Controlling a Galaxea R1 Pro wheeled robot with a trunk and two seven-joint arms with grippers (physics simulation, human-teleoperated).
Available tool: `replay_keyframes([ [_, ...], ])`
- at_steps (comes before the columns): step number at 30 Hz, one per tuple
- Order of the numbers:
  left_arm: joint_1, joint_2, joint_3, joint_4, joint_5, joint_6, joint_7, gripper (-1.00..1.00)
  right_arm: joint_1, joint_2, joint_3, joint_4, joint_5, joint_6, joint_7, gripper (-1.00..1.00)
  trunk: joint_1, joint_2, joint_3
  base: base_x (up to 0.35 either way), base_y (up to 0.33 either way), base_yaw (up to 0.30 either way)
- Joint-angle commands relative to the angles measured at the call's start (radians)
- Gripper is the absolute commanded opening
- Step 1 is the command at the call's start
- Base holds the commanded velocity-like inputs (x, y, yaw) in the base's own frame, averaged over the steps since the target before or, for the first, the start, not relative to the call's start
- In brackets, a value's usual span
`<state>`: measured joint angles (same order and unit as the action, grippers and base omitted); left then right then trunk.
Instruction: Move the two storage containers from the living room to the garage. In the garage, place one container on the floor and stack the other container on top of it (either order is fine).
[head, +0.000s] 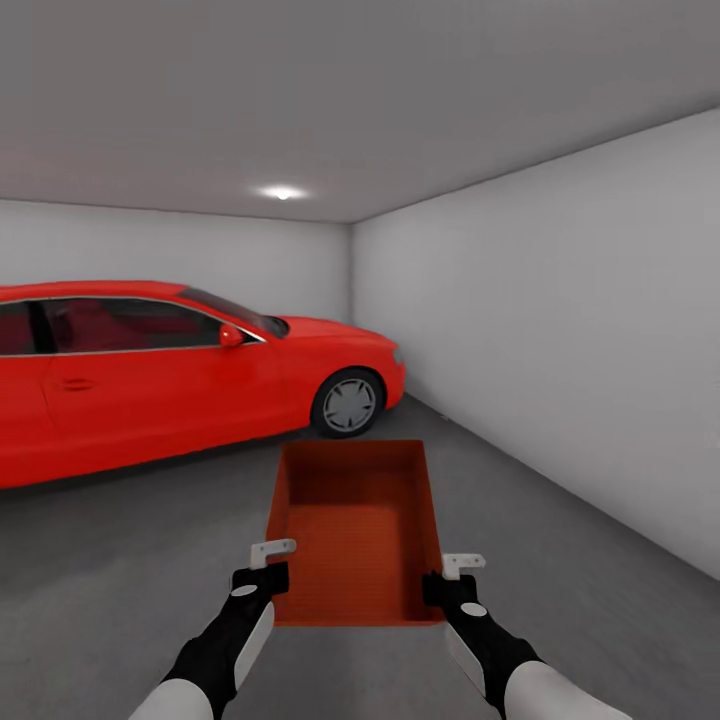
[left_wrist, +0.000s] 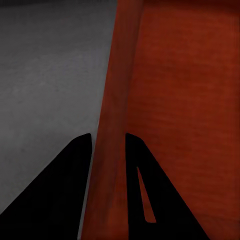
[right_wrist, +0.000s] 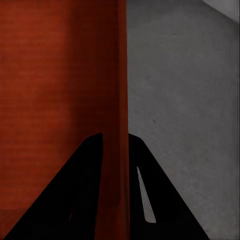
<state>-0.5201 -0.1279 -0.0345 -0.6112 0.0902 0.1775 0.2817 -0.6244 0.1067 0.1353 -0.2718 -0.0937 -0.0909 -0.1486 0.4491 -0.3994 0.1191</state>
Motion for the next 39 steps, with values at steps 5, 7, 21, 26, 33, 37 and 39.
replay_keyframes([
  [5,0.001,0.008,-0.003,-0.002,-0.006,0.008,0.016,-1.0,-0.001,-0.001,-0.013,0.0,-0.005,-0.005,-0.036,-1.0,0.001,-0.001,0.0,0.322,0.0,-0.293],
  [7,0.001,0.007,-0.002,-0.002,-0.006,0.008,0.017,-1.0,-0.001,-0.001,-0.013,0.0,-0.005,-0.006,-0.036,-1.0,0.001,-0.001,0.0,0.322,0.0,-0.294],
  [21,0.0,0.008,-0.002,-0.001,-0.005,0.008,0.016,-1.0,-0.001,-0.001,-0.013,0.0,-0.005,-0.006,-0.036,-1.0,0.001,-0.001,0.0,0.322,0.0,-0.295],
  [26,0.0,0.008,-0.002,-0.002,-0.004,0.008,0.016,-1.0,-0.001,-0.001,-0.014,0.0,-0.005,-0.006,-0.036,-1.0,0.001,-0.001,0.0,0.322,0.0,-0.295],
  [33,0.001,0.008,-0.002,-0.001,-0.004,0.008,0.016,-1.0,-0.001,-0.001,-0.013,0.0,-0.005,-0.006,-0.036,-1.0,0.001,-0.001,0.0,0.322,0.0,-0.295],
  [37,0.001,0.008,-0.002,-0.002,-0.004,0.008,0.016,-1.0,-0.001,-0.001,-0.014,0.0,-0.006,-0.006,-0.036,-1.0,0.001,-0.001,0.0,0.322,0.0,-0.295],
  [39,0.001,0.008,-0.002,-0.002,-0.004,0.008,0.016,-1.0,-0.001,-0.001,-0.014,0.0,-0.006,-0.006,-0.036,-1.0,0.001,-0.001,0.0,0.322,0.0,-0.295],
])
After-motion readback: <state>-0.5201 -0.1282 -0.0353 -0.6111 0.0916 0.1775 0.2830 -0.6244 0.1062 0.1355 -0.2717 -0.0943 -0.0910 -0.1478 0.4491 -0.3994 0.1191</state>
